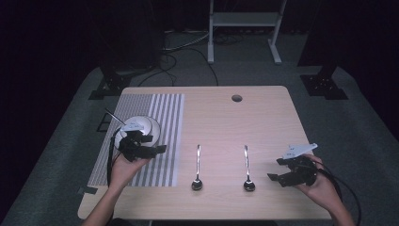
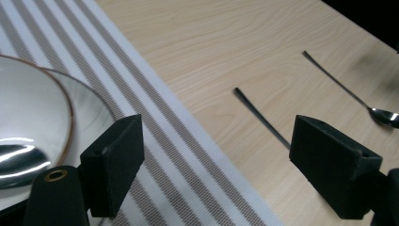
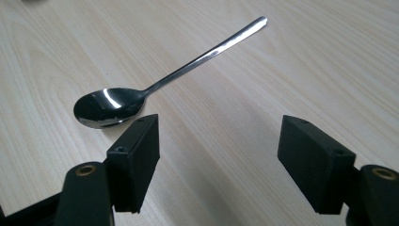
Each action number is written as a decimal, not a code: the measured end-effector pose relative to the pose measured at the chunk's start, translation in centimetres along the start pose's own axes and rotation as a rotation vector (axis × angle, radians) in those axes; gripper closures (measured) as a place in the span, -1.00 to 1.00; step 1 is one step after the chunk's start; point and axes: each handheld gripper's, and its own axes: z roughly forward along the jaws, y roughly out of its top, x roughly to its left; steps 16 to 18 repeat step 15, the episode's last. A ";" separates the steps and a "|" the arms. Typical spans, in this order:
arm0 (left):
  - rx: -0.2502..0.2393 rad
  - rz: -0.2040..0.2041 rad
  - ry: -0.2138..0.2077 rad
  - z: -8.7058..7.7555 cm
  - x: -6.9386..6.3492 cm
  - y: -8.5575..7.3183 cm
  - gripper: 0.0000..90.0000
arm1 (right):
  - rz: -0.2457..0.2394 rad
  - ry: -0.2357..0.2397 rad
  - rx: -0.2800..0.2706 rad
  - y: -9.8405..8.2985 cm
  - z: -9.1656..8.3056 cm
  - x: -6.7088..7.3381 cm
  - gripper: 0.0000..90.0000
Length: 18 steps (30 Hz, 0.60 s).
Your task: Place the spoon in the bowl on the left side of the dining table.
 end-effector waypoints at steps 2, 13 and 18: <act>0.004 0.018 0.006 0.3 -0.6 -0.3 -0.61 | 0.010 0.000 -0.010 -0.3 -0.1 0.1 -0.36; 0.032 0.056 -0.036 1.8 -3.1 -2.9 -0.61 | 0.046 -0.019 -0.084 -1.6 -0.7 0.9 -0.36; 0.035 0.060 -0.038 1.9 -3.4 -3.3 -0.61 | 0.052 -0.018 -0.100 -1.9 -0.8 1.1 -0.36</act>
